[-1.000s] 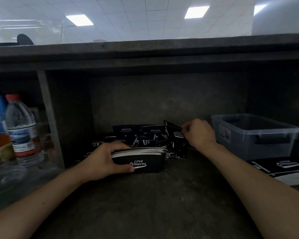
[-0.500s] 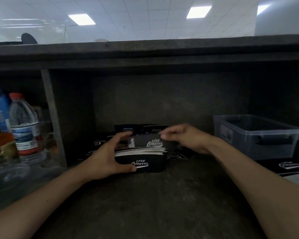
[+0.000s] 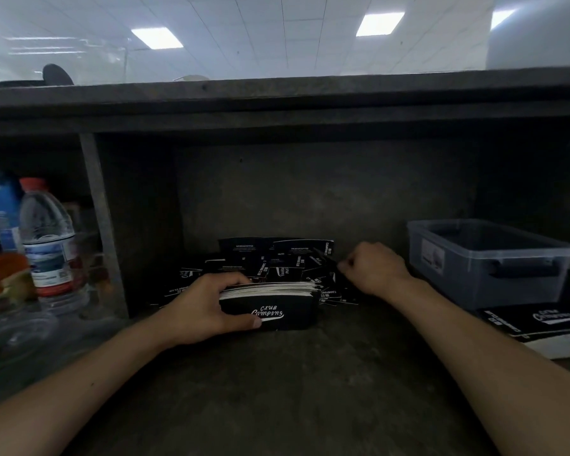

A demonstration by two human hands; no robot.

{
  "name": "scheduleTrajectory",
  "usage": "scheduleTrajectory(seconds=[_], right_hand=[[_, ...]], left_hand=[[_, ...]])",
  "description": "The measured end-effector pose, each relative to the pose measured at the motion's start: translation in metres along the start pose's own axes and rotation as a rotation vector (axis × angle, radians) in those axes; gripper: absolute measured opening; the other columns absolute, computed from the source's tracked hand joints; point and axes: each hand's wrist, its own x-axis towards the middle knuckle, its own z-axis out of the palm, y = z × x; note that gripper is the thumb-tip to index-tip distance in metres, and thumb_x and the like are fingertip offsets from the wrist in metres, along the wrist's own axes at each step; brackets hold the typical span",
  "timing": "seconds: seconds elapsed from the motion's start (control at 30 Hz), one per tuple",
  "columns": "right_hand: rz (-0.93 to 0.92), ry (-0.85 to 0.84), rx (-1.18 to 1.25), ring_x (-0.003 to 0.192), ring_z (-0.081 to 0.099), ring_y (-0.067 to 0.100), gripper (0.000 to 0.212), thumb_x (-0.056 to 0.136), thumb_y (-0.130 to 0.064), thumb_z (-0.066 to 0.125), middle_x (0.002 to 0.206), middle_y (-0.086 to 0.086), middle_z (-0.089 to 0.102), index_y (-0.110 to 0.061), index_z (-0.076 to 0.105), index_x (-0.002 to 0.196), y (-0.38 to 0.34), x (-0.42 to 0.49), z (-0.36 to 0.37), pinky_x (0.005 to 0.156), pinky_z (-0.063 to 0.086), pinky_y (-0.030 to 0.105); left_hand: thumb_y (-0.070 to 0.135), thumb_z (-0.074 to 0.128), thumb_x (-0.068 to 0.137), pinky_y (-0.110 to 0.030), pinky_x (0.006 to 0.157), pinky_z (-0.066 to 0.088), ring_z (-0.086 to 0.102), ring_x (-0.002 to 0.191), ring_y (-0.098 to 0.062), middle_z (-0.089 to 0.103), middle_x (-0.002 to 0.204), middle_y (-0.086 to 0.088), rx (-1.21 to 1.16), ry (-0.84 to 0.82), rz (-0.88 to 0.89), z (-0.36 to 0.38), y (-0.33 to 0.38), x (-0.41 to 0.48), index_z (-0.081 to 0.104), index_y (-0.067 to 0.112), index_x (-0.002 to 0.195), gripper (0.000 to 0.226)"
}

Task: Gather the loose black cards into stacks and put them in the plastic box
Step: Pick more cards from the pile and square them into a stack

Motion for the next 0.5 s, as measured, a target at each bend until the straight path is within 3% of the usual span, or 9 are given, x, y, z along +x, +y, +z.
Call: scheduleTrajectory(seconds=[0.1, 0.17, 0.2, 0.27, 0.37, 0.43, 0.5], right_hand=[[0.071, 0.251, 0.027, 0.062, 0.054, 0.019, 0.025, 0.095, -0.032, 0.054, 0.091, 0.008, 0.068, -0.016, 0.068, 0.081, 0.006, 0.0, -0.008, 0.053, 0.032, 0.024], [-0.031, 0.303, 0.247, 0.065, 0.054, 0.011, 0.018, 0.096, -0.027, 0.059, 0.085, -0.007, 0.067, -0.025, 0.074, 0.086, 0.006, -0.001, -0.016, 0.056, 0.041, 0.026], [-0.123, 0.234, 0.471, 0.072, 0.061, 0.008, 0.013, 0.095, -0.025, 0.065, 0.085, -0.013, 0.068, -0.027, 0.076, 0.09, 0.005, 0.0, -0.019, 0.067, 0.049, 0.028], [-0.279, -0.068, 0.846, 0.083, 0.068, 0.001, 0.006, 0.088, -0.022, 0.073, 0.088, -0.014, 0.075, -0.025, 0.078, 0.092, -0.005, -0.006, -0.021, 0.079, 0.051, 0.025], [-0.291, -0.543, 0.947, 0.096, 0.071, 0.007, 0.015, 0.096, -0.03, 0.062, 0.102, -0.004, 0.077, -0.024, 0.075, 0.101, -0.02, -0.015, -0.014, 0.078, 0.055, 0.024], [-0.22, -0.574, 1.02, 0.102, 0.07, 0.013, 0.024, 0.104, -0.027, 0.047, 0.106, 0.0, 0.076, -0.018, 0.07, 0.108, -0.023, -0.014, -0.007, 0.085, 0.054, 0.029], [-0.214, -0.461, 0.924, 0.105, 0.067, 0.007, 0.025, 0.106, -0.018, 0.043, 0.112, -0.005, 0.074, -0.018, 0.067, 0.115, -0.02, -0.012, 0.001, 0.085, 0.048, 0.022]], left_hand=[[0.033, 0.089, 0.071, -0.02, 0.087, 0.055, 0.07, 0.098, -0.004, 0.074, 0.106, 0.013, 0.01, 0.001, -0.013, 0.0, 0.0, 0.0, 0.069, 0.031, 0.106, 0.041], [0.036, 0.09, 0.069, -0.016, 0.092, 0.052, 0.066, 0.105, 0.001, 0.07, 0.112, 0.017, 0.049, 0.017, -0.023, 0.001, 0.0, 0.0, 0.063, 0.035, 0.118, 0.056], [0.038, 0.09, 0.068, -0.015, 0.095, 0.05, 0.063, 0.109, 0.005, 0.067, 0.116, 0.02, 0.071, 0.032, -0.025, 0.0, 0.0, 0.0, 0.058, 0.038, 0.126, 0.066], [0.043, 0.09, 0.064, -0.012, 0.098, 0.047, 0.056, 0.115, 0.01, 0.06, 0.125, 0.023, 0.081, 0.05, -0.027, 0.0, -0.001, 0.0, 0.045, 0.039, 0.139, 0.087], [0.044, 0.09, 0.063, -0.011, 0.095, 0.047, 0.055, 0.118, 0.008, 0.058, 0.127, 0.027, 0.046, 0.037, -0.021, -0.002, 0.001, -0.001, 0.039, 0.042, 0.143, 0.095], [0.036, 0.09, 0.068, -0.011, 0.091, 0.05, 0.061, 0.113, 0.005, 0.062, 0.122, 0.026, 0.044, 0.015, 0.014, -0.002, 0.002, -0.001, 0.052, 0.04, 0.132, 0.075], [0.031, 0.089, 0.07, -0.016, 0.087, 0.054, 0.067, 0.103, 0.0, 0.069, 0.114, 0.019, 0.053, 0.02, 0.03, -0.001, 0.002, 0.0, 0.064, 0.034, 0.116, 0.052]])
